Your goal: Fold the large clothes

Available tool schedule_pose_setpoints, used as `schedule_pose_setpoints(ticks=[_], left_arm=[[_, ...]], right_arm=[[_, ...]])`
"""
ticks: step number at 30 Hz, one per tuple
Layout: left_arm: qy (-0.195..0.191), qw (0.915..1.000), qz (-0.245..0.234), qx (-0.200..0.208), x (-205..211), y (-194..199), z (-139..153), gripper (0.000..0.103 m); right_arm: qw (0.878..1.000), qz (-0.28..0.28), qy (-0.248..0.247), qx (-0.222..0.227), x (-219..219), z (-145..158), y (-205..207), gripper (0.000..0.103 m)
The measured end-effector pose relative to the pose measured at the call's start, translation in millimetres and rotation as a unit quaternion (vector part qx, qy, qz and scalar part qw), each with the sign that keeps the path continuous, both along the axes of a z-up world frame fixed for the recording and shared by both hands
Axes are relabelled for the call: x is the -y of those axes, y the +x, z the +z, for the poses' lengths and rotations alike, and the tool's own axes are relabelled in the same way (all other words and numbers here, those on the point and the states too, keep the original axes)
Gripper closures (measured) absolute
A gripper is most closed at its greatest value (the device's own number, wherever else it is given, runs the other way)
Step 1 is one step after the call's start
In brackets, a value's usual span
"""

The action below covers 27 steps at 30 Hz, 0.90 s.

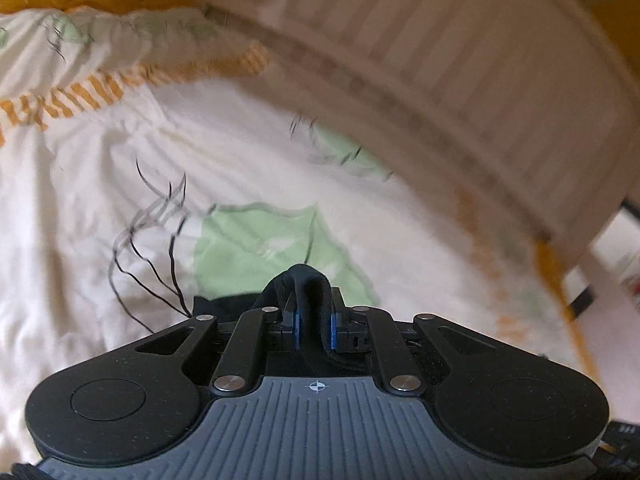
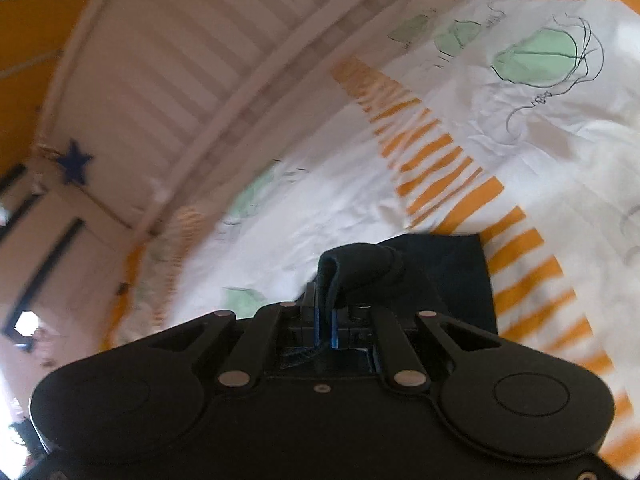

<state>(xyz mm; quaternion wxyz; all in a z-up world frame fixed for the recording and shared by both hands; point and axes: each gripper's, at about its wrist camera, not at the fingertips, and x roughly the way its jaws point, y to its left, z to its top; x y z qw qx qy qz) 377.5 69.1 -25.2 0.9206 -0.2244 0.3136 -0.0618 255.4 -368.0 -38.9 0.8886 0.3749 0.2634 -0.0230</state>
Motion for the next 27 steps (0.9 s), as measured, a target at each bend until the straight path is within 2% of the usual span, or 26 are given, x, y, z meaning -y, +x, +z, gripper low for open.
schedule_pose_setpoints(ticks=[4, 6, 8, 9, 10, 11, 12, 13, 15, 19, 24, 27], left_arm=[[0.023, 0.9994, -0.009, -0.025, 4, 18, -28, 0.087], [0.011, 0.9995, -0.014, -0.026, 1, 21, -35, 0.086], [-0.013, 0.9995, -0.013, -0.028, -6, 22, -36, 0.079], [-0.022, 0.9994, -0.011, -0.023, -10, 23, -35, 0.070], [-0.026, 0.9996, -0.004, -0.014, -13, 22, -31, 0.057], [-0.023, 0.9997, 0.006, -0.003, -14, 21, -26, 0.049], [-0.021, 0.9996, 0.015, 0.015, -17, 16, -18, 0.033], [-0.021, 0.9992, 0.018, 0.030, -19, 13, -12, 0.025], [-0.010, 0.9987, 0.012, 0.048, -19, 3, 3, 0.021], [0.071, 0.9953, -0.041, 0.052, 8, -15, 22, 0.008], [0.174, 0.9760, -0.122, 0.048, 59, -45, 12, 0.007], [0.215, 0.9634, -0.153, 0.047, 81, -54, -6, 0.007]], right_arm=[[0.999, -0.002, -0.024, -0.037, 1, -32, 32, 0.087], [0.999, -0.002, -0.037, -0.038, 0, -40, 33, 0.087], [0.999, -0.002, -0.037, -0.031, -1, -42, 31, 0.082], [0.999, -0.002, -0.037, -0.025, -1, -42, 29, 0.076], [0.999, -0.001, -0.038, -0.018, -1, -41, 28, 0.061], [0.999, -0.005, -0.045, -0.008, -1, -38, 24, 0.051], [0.998, -0.010, -0.054, 0.001, -1, -32, 23, 0.032], [0.998, -0.015, -0.066, 0.013, -1, -27, 22, 0.022], [0.995, -0.020, -0.094, 0.028, -5, -15, 16, 0.022], [0.986, 0.005, -0.156, 0.049, -27, 3, 2, 0.022], [0.965, 0.068, -0.250, 0.051, -82, 10, -11, 0.022], [0.948, 0.113, -0.295, 0.040, -114, 4, -11, 0.022]])
